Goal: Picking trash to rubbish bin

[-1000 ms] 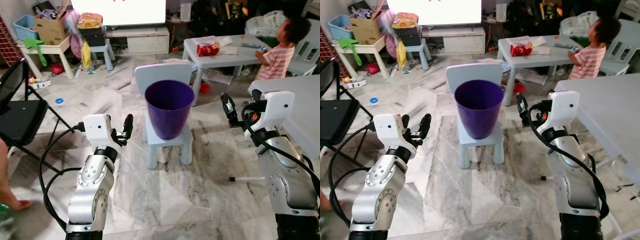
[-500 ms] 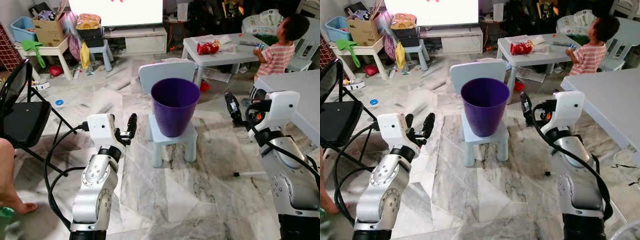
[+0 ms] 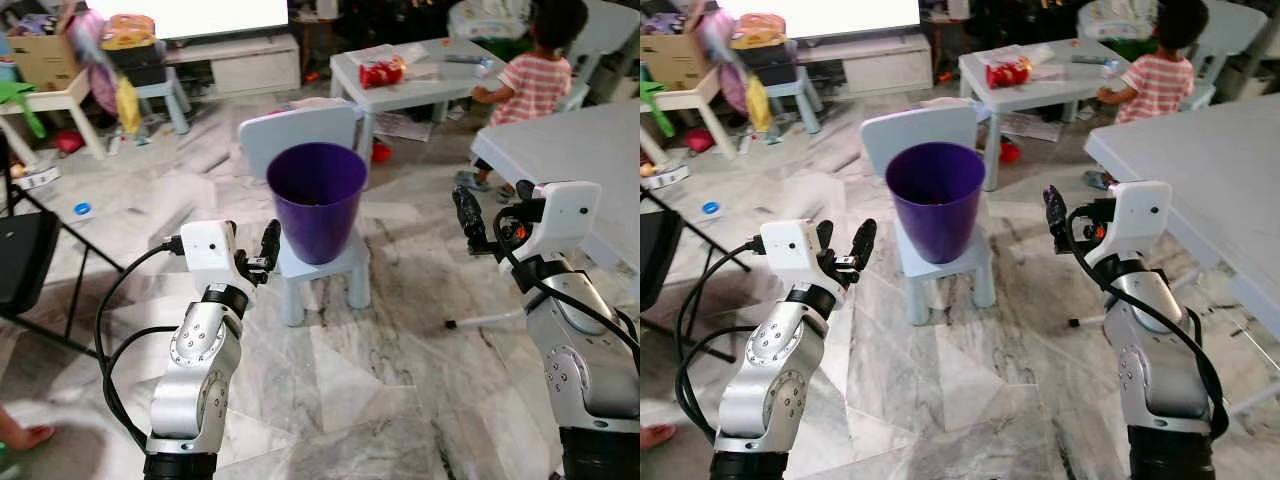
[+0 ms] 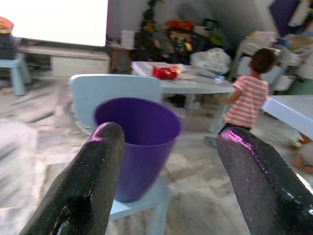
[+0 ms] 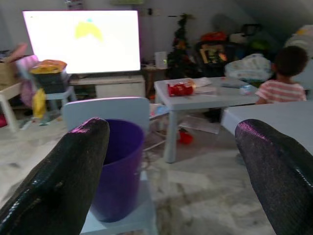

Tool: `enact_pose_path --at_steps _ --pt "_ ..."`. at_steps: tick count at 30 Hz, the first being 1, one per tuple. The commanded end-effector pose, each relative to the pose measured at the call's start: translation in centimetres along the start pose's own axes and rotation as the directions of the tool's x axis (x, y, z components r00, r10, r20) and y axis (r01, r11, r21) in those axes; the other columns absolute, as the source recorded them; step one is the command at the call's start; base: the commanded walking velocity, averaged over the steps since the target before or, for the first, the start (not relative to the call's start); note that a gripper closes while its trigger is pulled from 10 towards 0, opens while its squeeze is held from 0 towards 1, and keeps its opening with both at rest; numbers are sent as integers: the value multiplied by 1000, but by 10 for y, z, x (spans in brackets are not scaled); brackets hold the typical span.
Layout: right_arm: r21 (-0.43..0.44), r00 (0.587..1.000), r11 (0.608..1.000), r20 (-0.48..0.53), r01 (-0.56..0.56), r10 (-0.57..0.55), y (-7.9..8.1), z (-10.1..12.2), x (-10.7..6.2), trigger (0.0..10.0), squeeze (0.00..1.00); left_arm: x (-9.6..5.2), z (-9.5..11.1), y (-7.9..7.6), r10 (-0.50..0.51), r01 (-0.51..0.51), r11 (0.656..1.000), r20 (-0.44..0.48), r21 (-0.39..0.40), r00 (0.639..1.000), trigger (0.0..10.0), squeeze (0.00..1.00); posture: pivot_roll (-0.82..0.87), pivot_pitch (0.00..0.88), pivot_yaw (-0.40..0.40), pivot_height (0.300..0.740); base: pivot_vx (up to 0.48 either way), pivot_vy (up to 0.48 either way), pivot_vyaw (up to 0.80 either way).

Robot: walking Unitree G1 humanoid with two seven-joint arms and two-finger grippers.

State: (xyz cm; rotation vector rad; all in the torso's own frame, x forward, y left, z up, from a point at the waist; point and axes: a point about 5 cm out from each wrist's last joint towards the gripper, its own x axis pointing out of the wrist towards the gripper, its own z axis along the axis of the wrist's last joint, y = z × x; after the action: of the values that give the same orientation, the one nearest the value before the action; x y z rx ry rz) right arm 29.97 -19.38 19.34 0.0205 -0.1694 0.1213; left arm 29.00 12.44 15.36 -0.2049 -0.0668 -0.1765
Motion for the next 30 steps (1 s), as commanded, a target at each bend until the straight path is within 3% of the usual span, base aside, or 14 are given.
enact_pose_path --at_steps 1,22,30 --pt "0 1000 1000 6 2 -2 -1 3 -1 10000 0 1 0 1 -5 5 1000 1 1 1000 10000 0 -11 44 -6 740 0 0 -800" --pt "-1 1000 1000 3 -13 13 0 4 0 10000 0 0 -1 3 -5 5 1000 6 -15 1000 10000 0 -9 41 -13 740 0 0 -800" --pt "-1 1000 1000 6 -15 15 0 4 -1 10000 0 -1 0 2 -17 17 1000 11 -14 1000 10000 0 -11 44 -12 740 0 0 0"
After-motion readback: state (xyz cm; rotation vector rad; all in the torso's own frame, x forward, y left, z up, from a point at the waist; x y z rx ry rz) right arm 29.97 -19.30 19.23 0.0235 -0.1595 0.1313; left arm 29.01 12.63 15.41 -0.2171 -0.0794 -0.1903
